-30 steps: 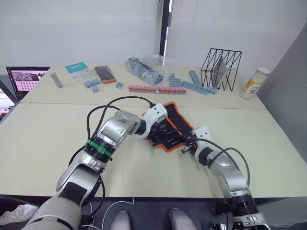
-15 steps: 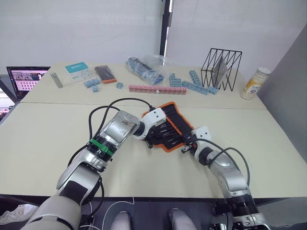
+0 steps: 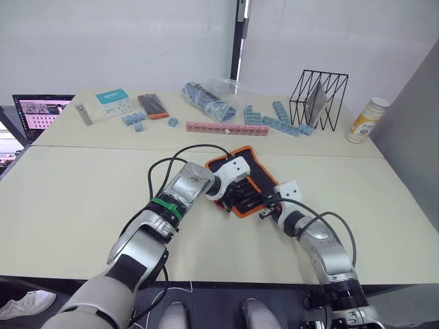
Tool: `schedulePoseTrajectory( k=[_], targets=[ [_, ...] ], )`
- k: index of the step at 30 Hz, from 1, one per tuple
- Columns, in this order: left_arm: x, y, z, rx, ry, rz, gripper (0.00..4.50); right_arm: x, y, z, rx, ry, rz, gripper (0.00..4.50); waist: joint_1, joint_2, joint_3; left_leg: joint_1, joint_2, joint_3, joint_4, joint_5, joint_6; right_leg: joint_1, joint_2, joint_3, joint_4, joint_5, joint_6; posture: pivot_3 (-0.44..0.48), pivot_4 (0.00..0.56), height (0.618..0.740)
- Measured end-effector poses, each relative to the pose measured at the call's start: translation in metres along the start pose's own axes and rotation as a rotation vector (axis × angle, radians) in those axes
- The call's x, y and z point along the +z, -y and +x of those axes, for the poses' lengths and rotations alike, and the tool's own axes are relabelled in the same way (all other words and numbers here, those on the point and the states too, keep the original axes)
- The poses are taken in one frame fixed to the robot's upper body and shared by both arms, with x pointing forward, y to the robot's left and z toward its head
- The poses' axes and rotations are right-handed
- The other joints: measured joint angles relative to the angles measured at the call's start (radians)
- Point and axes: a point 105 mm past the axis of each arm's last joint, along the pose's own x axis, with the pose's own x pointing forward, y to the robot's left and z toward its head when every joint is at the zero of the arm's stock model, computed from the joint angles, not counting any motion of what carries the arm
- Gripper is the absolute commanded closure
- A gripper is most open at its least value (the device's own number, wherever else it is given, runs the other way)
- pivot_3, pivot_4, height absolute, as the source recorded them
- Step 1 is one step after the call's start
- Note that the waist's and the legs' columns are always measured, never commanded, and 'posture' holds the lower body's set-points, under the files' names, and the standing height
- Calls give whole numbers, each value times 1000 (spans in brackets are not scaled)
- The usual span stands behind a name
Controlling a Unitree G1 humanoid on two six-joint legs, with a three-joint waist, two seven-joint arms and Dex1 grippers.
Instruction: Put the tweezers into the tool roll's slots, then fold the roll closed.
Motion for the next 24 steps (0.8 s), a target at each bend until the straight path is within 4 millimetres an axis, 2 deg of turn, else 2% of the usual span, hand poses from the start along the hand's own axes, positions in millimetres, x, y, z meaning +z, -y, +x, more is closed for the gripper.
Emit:
schedulePoseTrajectory(
  k=[7,16,19,22,24],
  targets=[
    [15,-2,24,49,39,33,4451,-1,2,-3,-18,-2,5,4500,13,0,0,0,-4,-1,0,0,0,0,-2,1,0,-1,2,0,150,740],
    [18,-2,31,72,58,44,4451,-2,2,-5,-34,-12,16,4500,16,0,0,-1,-7,-2,2,0,0,2,-4,2,0,0,5,0,150,740],
    [18,-4,28,66,79,7,3227,-1,0,-4,-31,-10,21,4500,14,0,0,-1,-7,-2,1,0,1,1,-4,2,0,0,5,0,150,740],
    [21,-7,22,52,98,0,2445,-1,0,-4,-28,-8,22,4500,13,0,0,-1,-7,-2,0,1,1,1,-4,2,0,3,9,0,150,740],
    [27,-11,11,32,116,10,1723,0,-1,-4,-22,-7,22,4500,9,0,0,-1,-7,-2,-1,1,1,0,-4,2,0,3,10,0,150,740]
  ],
)
